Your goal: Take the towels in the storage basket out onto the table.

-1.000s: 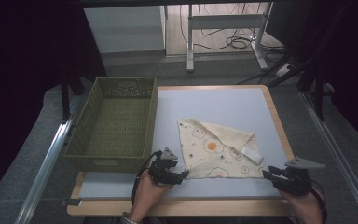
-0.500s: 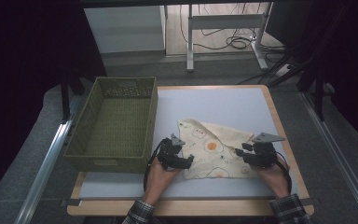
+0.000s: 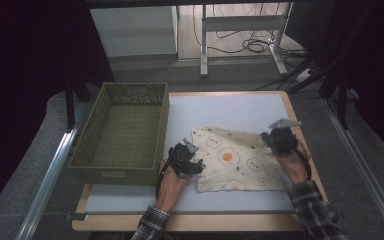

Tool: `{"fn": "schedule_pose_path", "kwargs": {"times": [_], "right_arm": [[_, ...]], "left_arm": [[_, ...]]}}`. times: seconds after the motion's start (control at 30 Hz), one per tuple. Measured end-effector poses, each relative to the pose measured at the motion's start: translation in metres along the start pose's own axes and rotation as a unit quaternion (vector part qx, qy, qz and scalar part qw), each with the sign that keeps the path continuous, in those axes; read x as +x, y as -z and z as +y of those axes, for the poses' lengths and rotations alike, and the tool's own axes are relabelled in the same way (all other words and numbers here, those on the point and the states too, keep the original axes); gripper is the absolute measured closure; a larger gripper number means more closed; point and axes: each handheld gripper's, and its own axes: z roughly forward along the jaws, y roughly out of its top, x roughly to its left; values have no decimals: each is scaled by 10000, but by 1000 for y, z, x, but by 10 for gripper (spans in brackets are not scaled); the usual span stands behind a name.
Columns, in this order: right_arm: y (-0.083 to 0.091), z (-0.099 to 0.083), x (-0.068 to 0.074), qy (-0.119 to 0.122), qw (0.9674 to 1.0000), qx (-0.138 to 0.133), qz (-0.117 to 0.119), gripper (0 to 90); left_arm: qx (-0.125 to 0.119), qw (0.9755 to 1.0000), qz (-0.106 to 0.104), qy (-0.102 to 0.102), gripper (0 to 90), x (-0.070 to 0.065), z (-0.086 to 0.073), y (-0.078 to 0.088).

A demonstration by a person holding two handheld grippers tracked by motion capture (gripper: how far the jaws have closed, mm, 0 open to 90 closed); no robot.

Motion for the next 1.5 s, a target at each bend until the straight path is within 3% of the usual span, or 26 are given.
{"fn": "schedule_pose_path", "kwargs": {"times": [0.07, 0.17, 0.23, 0.3, 0.37, 0.43, 0.47, 0.57, 0.67, 0.7, 0.83, 0.87, 0.93, 1.0, 1.03, 1.1, 1.13, 1.2, 1.23, 1.27, 1.33, 1.43, 1.5], "right_arm": [[8, 23, -24, -420, 9985, -239, -254, 689], [13, 25, -27, -446, 9984, -306, -189, 673], [18, 19, -23, -386, 9987, -333, -81, 661], [21, 1, -14, -334, 9991, -243, 135, 658], [22, -6, -11, -319, 9991, -219, 192, 658], [27, -30, -2, -307, 9988, -130, 356, 658], [27, -30, -2, -307, 9988, -130, 356, 658], [35, -54, 4, -289, 9985, 10, 459, 661], [47, -77, 7, -371, 9977, 113, 559, 663], [55, -92, 8, -482, 9968, 190, 616, 662], [67, -114, 9, -608, 9954, 297, 672, 658], [74, -126, 10, -730, 9942, 318, 725, 657], [76, -131, 10, -779, 9936, 330, 752, 657], [82, -141, 13, -838, 9928, 354, 782, 657], [82, -141, 13, -838, 9928, 354, 782, 657], [83, -144, 15, -837, 9925, 332, 827, 656], [84, -146, 17, -822, 9925, 304, 855, 657], [83, -147, 19, -787, 9927, 317, 859, 660], [83, -147, 19, -787, 9927, 317, 859, 660], [82, -147, 22, -738, 9937, 288, 794, 720], [81, -146, 23, -746, 9927, 289, 907, 843], [82, -145, 26, -652, 9940, 303, 828, 870], [87, -143, 28, -548, 9948, 367, 771, 874]], "left_arm": [[-48, 10000, 3, 10, 202, 0, 1, -1], [-114, 9999, -54, 10, 213, -1, 0, -1], [-228, 9995, -227, 79, 223, -1, -1, 2], [-384, 9979, -492, 163, 267, -4, -1, 9], [-419, 9974, -562, 164, 287, -5, -2, 12], [-492, 9953, -821, 142, 343, -9, -4, 21], [-492, 9953, -821, 142, 353, -9, -4, 21], [-498, 9941, -959, 65, 366, -12, -8, 28], [-501, 9931, -1052, 109, 372, -11, -14, 33], [-513, 9924, -1109, 160, 370, -10, -19, 37], [-518, 9907, -1234, 244, 361, -11, -29, 42], [-492, 9888, -1374, 300, 357, -11, -36, 46], [-474, 9879, -1441, 323, 359, -11, -39, 49], [-499, 9851, -1606, 353, 377, -12, -48, 60], [-499, 9851, -1606, 353, 395, -12, -48, 60], [-532, 9820, -1770, 392, 418, -13, -54, 67], [-536, 9790, -1931, 383, 447, -15, -59, 71], [-551, 9778, -1994, 343, 462, -17, -60, 72], [-521, 9779, -2004, 292, 462, -21, -61, 71], [-472, 9786, -1991, 234, 484, -24, -61, 69], [-334, 9802, -1951, 47, 519, -32, -58, 60], [-289, 9811, -1912, -8, 528, -34, -56, 57], [-318, 9810, -1914, 15, 470, -34, -55, 59]]}}
